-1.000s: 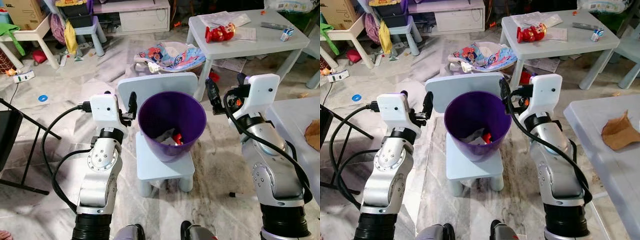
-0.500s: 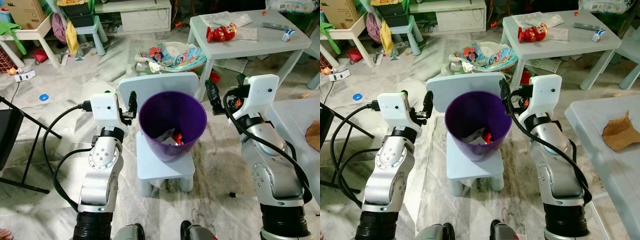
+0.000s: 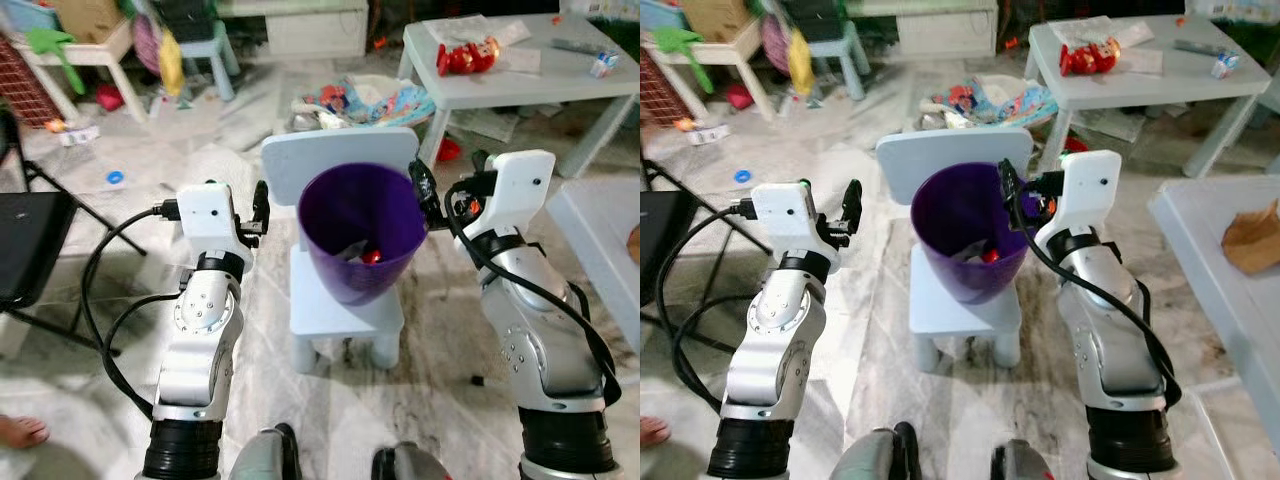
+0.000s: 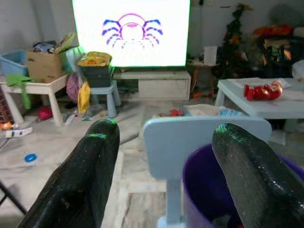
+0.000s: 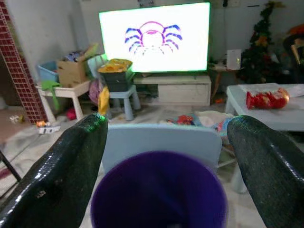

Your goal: Picking trash to rubbish bin

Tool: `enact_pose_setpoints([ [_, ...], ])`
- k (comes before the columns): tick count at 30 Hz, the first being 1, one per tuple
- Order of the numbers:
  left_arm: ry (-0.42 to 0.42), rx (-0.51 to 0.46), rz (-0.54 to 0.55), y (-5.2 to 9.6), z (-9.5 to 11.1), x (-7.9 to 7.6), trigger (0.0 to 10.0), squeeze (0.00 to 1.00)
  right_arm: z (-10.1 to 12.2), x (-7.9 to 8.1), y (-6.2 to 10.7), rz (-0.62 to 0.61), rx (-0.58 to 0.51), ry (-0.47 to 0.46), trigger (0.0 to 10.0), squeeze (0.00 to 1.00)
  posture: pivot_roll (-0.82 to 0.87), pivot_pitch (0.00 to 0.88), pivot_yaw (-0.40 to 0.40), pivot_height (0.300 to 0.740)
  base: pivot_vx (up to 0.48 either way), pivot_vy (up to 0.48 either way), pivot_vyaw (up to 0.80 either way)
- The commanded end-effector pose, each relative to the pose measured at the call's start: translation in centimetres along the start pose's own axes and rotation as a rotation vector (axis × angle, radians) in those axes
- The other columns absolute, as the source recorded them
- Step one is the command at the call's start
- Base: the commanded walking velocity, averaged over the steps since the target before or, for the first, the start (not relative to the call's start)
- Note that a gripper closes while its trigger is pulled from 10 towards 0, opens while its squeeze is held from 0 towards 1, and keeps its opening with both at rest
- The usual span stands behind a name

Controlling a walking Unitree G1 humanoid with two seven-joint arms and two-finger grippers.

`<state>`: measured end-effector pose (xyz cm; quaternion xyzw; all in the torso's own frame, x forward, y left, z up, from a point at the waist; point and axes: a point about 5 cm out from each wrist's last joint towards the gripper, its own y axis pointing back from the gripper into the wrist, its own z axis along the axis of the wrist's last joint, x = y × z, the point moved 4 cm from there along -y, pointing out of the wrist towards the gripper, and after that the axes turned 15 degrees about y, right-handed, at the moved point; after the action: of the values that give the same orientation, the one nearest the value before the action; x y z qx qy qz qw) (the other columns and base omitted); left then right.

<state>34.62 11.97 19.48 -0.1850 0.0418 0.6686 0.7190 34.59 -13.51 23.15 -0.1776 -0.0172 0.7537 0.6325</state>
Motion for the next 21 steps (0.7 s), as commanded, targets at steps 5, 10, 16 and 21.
enact_pose_setpoints([
  [5,-0.005,0.014,-0.008,0.00,-0.31,-0.20,10.0,0.00,0.00,-0.15,0.17,-0.006,-0.005,0.000,10.0,0.20,-0.02,0.165,0.027,0.740,-0.296,0.000,0.00],
  [10,-0.005,0.015,-0.010,-0.02,-0.34,-0.23,10.0,0.00,-0.01,-0.16,0.12,-0.005,-0.006,0.002,10.0,0.20,-0.02,0.160,0.026,0.740,-0.305,0.000,0.00],
  [16,-0.005,0.014,-0.013,-0.04,-0.34,-0.32,10.0,0.00,0.03,-0.18,0.07,-0.003,-0.008,0.003,10.0,0.20,-0.02,0.160,0.026,0.740,-0.306,0.000,0.00],
  [21,-0.009,0.015,-0.020,-0.06,-0.38,-0.34,10.0,0.00,0.00,-0.16,0.05,-0.004,-0.008,0.004,10.0,0.20,-0.02,0.154,0.025,0.740,-0.302,0.000,0.00],
])
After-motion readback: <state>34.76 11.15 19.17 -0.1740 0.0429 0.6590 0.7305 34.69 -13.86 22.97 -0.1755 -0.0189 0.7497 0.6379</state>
